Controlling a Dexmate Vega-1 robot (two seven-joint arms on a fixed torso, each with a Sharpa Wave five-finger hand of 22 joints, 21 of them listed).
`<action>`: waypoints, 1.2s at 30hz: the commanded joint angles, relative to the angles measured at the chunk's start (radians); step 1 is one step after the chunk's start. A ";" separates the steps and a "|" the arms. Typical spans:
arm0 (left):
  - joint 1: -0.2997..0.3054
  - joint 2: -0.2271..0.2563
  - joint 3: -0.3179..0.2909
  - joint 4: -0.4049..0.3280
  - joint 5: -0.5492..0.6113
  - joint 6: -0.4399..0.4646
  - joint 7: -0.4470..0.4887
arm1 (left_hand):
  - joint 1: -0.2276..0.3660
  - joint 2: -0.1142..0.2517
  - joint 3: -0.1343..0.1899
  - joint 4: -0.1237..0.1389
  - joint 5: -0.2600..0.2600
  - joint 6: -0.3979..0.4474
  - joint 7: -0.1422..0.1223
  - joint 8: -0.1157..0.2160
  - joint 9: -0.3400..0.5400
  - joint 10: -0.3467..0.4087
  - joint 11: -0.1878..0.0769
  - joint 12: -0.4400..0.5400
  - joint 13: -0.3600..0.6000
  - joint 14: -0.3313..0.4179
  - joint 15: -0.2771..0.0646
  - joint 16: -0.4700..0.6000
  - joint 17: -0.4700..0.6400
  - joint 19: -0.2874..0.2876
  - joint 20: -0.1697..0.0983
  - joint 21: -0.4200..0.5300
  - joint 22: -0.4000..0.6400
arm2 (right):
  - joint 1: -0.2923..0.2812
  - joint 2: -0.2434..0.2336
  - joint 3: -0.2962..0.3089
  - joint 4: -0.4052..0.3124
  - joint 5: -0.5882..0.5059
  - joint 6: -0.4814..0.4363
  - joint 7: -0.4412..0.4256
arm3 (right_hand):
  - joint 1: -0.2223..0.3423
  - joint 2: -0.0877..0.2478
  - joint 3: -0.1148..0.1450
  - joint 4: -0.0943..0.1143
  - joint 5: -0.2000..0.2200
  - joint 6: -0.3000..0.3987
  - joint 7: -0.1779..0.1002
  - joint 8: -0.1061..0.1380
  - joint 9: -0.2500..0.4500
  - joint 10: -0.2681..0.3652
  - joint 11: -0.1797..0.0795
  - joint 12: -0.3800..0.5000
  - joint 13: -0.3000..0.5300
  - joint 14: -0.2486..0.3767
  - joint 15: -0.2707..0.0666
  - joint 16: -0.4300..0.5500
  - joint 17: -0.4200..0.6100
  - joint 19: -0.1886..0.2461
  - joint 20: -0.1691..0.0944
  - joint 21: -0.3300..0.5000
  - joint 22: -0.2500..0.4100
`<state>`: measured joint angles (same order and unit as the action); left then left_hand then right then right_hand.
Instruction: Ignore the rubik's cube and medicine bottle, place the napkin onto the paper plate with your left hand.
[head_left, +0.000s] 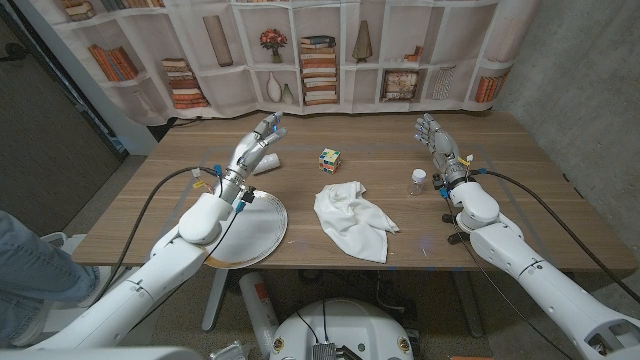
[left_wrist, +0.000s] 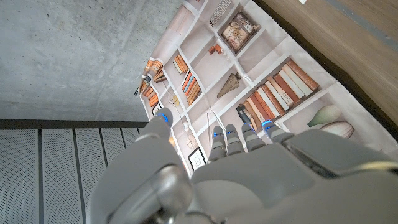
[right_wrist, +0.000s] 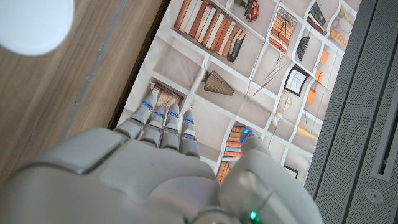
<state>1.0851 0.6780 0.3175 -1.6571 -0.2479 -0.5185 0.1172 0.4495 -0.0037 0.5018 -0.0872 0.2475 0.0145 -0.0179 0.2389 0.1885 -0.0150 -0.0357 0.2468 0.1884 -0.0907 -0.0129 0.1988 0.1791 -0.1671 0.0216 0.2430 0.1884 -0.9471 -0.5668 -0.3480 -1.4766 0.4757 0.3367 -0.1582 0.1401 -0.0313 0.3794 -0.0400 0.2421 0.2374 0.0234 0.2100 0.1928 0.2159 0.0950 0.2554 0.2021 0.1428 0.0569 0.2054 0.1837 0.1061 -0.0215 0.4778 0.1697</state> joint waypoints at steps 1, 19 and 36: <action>0.013 0.001 0.001 -0.027 0.074 -0.008 0.029 | 0.014 -0.001 0.004 -0.008 -0.003 0.012 0.001 0.000 0.002 0.000 -0.006 -0.006 0.003 -0.010 -0.004 -0.006 0.002 -0.010 0.001 -0.006 0.003 | 0.004 -0.006 0.006 -0.002 0.004 0.002 0.006 | 0.009 0.005 0.003 -0.007 0.000 -0.006 -0.001 -0.002 0.006 -0.002 -0.001 0.002 0.002 -0.004 -0.004 -0.001 0.004 -0.001 0.002 -0.002 0.006; 0.009 0.003 0.015 -0.043 0.159 0.016 0.051 | 0.024 0.001 0.004 -0.012 -0.006 0.015 -0.001 -0.005 0.002 -0.003 -0.010 -0.012 0.003 -0.016 -0.007 -0.010 0.001 -0.020 0.000 -0.012 0.003 | 0.005 0.005 0.007 0.019 0.014 0.028 0.020 | 0.009 0.005 0.003 -0.007 0.000 -0.006 -0.001 -0.002 0.006 -0.002 -0.001 0.002 0.002 -0.004 -0.004 -0.001 0.004 -0.001 0.002 -0.002 0.006; 0.025 0.019 0.026 -0.095 0.224 0.028 0.060 | 0.031 0.002 0.004 -0.016 -0.008 0.013 -0.002 -0.011 0.002 -0.010 -0.012 -0.019 0.003 -0.024 -0.008 -0.013 0.001 -0.029 0.002 -0.017 0.003 | -0.014 0.016 0.025 0.027 0.052 0.062 0.036 | 0.009 0.005 0.003 -0.007 0.000 -0.006 -0.001 -0.002 0.006 -0.002 -0.001 0.002 0.002 -0.004 -0.004 -0.001 0.004 -0.001 0.002 -0.002 0.006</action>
<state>1.1010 0.6875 0.3396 -1.7244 -0.0604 -0.5036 0.1693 0.4683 -0.0033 0.5017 -0.0953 0.2401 0.0253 -0.0180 0.2318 0.1884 -0.0241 -0.0445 0.2319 0.1883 -0.1062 -0.0193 0.1912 0.1766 -0.1670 0.0216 0.2291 0.1882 -0.9491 -0.5599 -0.3346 -1.4562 0.5006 0.3734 -0.1335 0.1402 -0.0313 0.3794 -0.0400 0.2421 0.2374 0.0234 0.2100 0.1928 0.2159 0.0950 0.2555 0.2020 0.1428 0.0568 0.2054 0.1837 0.1061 -0.0215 0.4778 0.1697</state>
